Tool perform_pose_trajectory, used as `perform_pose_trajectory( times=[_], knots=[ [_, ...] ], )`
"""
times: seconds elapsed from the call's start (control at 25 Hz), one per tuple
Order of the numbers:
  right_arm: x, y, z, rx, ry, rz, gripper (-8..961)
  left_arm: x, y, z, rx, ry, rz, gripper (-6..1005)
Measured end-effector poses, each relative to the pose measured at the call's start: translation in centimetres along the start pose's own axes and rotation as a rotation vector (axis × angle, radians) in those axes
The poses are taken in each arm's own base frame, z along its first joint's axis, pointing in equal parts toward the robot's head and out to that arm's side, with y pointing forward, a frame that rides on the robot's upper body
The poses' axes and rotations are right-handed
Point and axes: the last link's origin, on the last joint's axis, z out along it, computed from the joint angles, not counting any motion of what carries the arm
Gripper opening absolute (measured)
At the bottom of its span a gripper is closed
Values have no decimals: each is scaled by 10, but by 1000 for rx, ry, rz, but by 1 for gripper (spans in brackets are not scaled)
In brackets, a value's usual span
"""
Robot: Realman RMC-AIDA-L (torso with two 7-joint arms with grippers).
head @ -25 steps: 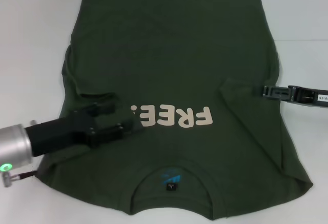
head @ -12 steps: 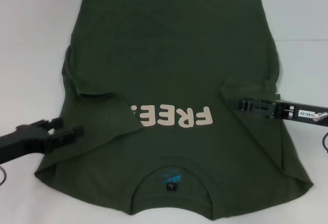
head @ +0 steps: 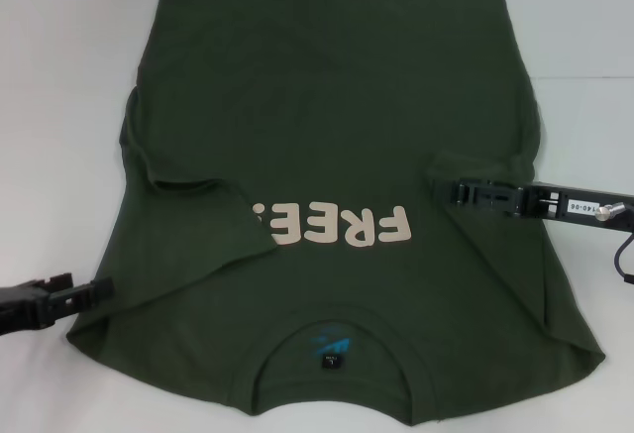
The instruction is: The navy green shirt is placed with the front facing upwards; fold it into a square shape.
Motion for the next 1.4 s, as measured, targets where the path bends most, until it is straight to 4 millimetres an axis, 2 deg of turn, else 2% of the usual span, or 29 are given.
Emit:
perform_pose_trajectory(
  times=[0.28,0.92,1.4],
  knots=[
    [-3,0,0,-1,3,-8,903,-6,-2,-7,18,-61,-49,790],
    [-3,0,-1,-3,5,-8,904,-13,-7,-9,52,-126,-75,787],
    [-6,0,-2,0,1,-2,902,-14,-2,-4,21,-145,-74,787]
  ],
)
